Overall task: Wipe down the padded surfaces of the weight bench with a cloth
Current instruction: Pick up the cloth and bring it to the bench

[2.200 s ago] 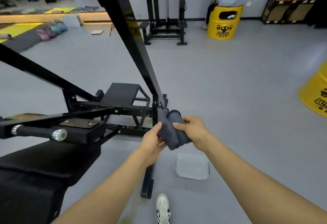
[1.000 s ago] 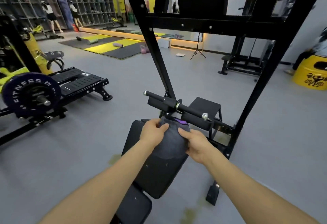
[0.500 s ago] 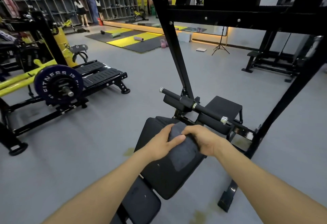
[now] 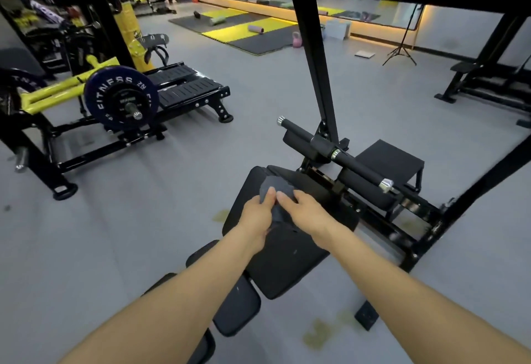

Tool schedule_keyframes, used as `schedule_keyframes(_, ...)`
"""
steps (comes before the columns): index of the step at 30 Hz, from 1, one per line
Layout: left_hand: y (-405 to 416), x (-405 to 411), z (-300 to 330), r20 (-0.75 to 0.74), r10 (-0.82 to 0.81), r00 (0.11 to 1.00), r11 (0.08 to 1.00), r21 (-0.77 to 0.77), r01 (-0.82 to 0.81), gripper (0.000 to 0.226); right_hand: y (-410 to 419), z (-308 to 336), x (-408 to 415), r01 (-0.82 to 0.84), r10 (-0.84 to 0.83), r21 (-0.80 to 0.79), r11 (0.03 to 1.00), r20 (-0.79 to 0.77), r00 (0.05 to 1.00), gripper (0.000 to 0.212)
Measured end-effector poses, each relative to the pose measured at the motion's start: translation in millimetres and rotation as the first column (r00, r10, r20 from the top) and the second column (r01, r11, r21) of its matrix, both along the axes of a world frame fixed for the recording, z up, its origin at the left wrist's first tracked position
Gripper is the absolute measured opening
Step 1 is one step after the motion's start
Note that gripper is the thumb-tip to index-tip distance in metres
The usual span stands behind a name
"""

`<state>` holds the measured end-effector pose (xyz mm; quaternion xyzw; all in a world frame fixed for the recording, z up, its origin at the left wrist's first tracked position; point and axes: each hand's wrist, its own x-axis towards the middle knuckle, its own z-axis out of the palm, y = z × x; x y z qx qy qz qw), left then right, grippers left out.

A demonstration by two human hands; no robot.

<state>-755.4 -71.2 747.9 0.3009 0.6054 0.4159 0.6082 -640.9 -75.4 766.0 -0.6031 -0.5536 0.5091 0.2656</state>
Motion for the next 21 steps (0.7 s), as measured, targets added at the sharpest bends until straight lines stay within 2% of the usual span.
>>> schedule_keyframes(2,-4,1,3,0.162,-0.011,0.987,1.0,0.009,0.01,0.039,7,0,-3,0.011,-0.024,-0.098,0.995,-0.139,0.99,0.065)
schedule_keyframes(5,-11,0,3,0.326,-0.015,0.945,1.0,0.006,0.014,0.037,16,-1,-4,-0.002,-0.026,-0.15,0.989,-0.183,0.983,0.069)
schedule_keyframes(6,-12,1,2,0.362,-0.011,0.932,1.0,0.01,0.008,0.036,17,-1,-5,-0.011,-0.012,-0.127,0.992,-0.173,0.985,0.064)
schedule_keyframes(9,-15,-3,-3,0.428,-0.034,0.903,0.999,0.027,0.025,0.033,19,-5,-15,-0.01,0.002,-0.042,0.999,-0.181,0.984,0.027)
schedule_keyframes(11,-12,-16,-6,0.397,-0.079,0.914,0.997,0.035,0.072,0.033,21,-11,-22,0.035,-0.04,-0.029,0.999,-0.169,0.985,0.027)
schedule_keyframes(14,-6,-42,-14,0.11,-0.177,0.978,0.984,0.019,0.176,0.029,26,-19,-32,0.057,-0.057,0.001,0.998,-0.027,0.998,0.03)
schedule_keyframes(16,1,-58,-24,-0.112,-0.083,0.99,0.997,-0.01,0.082,0.026,31,-26,-40,0.073,-0.073,0.002,0.997,0.041,0.996,0.025)
schedule_keyframes(17,4,-65,-29,-0.158,-0.007,0.987,1.0,0.018,0.01,0.026,33,-30,-46,0.1,-0.1,0.005,0.995,0.054,0.994,0.024)
schedule_keyframes(18,6,-70,-32,-0.144,0.028,0.989,0.998,0.058,-0.02,0.025,35,-31,-52,0.122,-0.122,0.009,0.993,0.061,0.991,0.025)
schedule_keyframes(19,7,-73,-32,-0.069,0.02,0.997,0.996,0.084,-0.014,0.02,37,-33,-59,0.135,-0.135,0.014,0.991,0.064,0.989,0.024)
schedule_keyframes(21,12,-76,-31,0.111,-0.049,0.993,0.998,0.036,0.046,0.024,38,-36,-78,0.122,-0.122,0.019,0.992,0.022,0.992,0.014)
